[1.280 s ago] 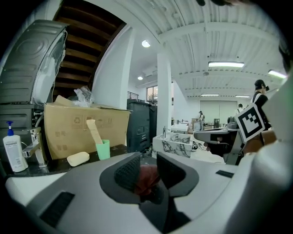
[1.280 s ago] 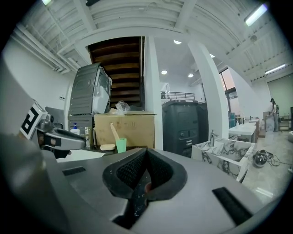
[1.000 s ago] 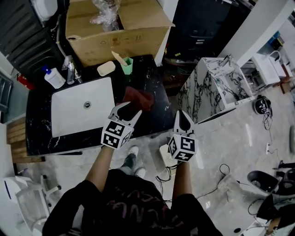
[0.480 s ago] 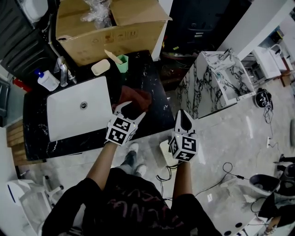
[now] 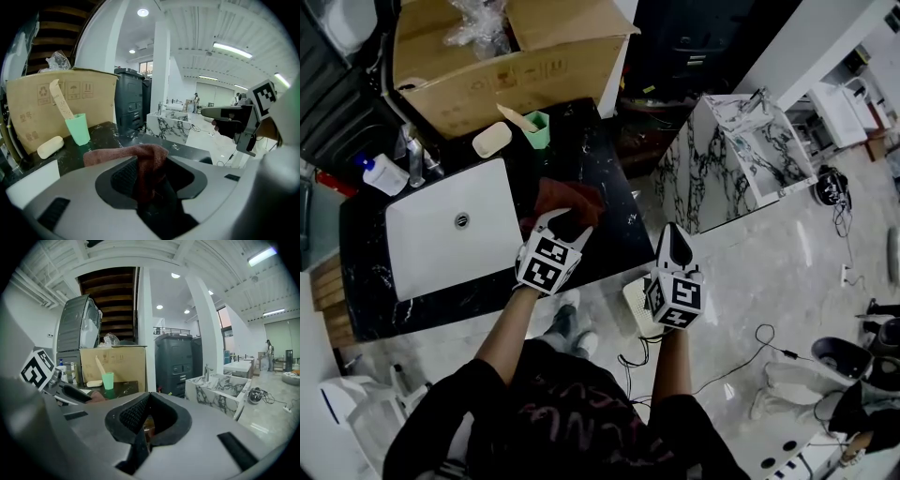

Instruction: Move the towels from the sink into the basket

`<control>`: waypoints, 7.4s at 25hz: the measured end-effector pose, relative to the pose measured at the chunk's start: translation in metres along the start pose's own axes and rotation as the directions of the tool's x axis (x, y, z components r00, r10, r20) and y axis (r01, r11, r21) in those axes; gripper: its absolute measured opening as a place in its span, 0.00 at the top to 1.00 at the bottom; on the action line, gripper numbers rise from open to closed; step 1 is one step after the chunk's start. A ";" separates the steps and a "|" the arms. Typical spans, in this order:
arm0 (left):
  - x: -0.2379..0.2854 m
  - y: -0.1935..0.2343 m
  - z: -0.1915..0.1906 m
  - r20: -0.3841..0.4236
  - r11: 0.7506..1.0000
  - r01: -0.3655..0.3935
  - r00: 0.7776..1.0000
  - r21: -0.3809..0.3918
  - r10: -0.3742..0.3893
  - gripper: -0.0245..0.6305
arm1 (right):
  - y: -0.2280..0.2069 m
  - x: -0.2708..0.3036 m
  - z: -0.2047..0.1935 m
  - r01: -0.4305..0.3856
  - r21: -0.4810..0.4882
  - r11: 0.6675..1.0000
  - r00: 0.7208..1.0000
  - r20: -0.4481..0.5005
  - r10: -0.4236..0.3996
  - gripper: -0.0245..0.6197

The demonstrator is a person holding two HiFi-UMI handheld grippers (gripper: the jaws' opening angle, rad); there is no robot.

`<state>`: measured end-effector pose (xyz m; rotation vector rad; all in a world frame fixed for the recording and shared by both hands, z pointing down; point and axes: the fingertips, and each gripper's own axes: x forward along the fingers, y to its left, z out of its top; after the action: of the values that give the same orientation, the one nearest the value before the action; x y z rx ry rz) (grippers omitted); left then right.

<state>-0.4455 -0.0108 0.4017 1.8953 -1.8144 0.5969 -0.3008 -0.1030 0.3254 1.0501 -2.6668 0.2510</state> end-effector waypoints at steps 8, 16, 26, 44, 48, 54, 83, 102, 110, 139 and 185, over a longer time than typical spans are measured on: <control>-0.004 0.006 0.002 -0.001 1.000 0.006 1.000 -0.010 -0.006 0.85 | -0.001 -0.005 0.000 0.025 0.011 1.000 1.000 0.000 -0.025 0.94; -0.018 -0.001 0.025 0.053 0.999 0.026 0.998 0.029 -0.027 0.87 | -0.013 -0.030 0.006 0.082 0.034 0.996 0.996 0.029 -0.083 0.94; -0.006 -0.058 0.073 0.112 0.981 0.148 0.980 0.126 -0.162 0.87 | -0.068 -0.084 0.007 0.241 0.082 0.967 0.968 0.058 -0.246 0.94; 0.062 -0.264 0.130 0.041 0.753 0.551 0.797 0.359 -0.603 0.87 | -0.194 -0.248 -0.046 0.692 0.188 0.697 0.712 -0.015 -0.702 0.94; 0.070 -0.300 0.123 -0.002 0.711 0.590 0.770 0.383 -0.638 0.87 | -0.209 -0.282 -0.065 0.741 0.209 0.638 0.660 -0.052 -0.749 0.94; 0.083 -0.343 0.111 -0.034 0.685 0.611 0.755 0.396 -0.654 0.87 | -0.241 -0.311 -0.086 0.760 0.235 0.606 0.636 -0.072 -0.769 0.94; 0.215 -0.441 -0.065 -0.203 0.686 0.639 0.765 0.347 -0.611 0.87 | -0.329 -0.300 -0.310 0.685 0.365 0.631 0.725 -0.251 -0.642 0.94; 0.359 -0.453 -0.298 -0.405 0.661 0.675 0.733 0.328 -0.547 0.87 | -0.340 -0.244 -0.518 0.664 0.339 0.667 0.747 -0.344 -0.569 0.94; 0.412 -0.448 -0.384 -0.516 0.688 0.673 0.705 0.273 -0.486 0.87 | -0.348 -0.229 -0.569 0.669 0.364 0.648 0.743 -0.360 -0.565 0.94; 0.412 -0.473 -0.411 -0.582 0.645 0.713 0.658 0.277 -0.477 0.78 | -0.344 -0.248 -0.546 0.692 0.390 0.608 0.721 -0.323 -0.613 0.94; 0.158 -0.444 0.000 -0.026 0.779 0.521 0.837 0.349 -0.547 0.94 | -0.324 -0.331 -0.193 0.694 0.291 0.659 0.704 -0.080 -0.706 0.94</control>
<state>0.0052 -0.1220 0.4854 2.5611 -1.1521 0.6645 0.1898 -0.0757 0.4279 2.1058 -2.0547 0.4782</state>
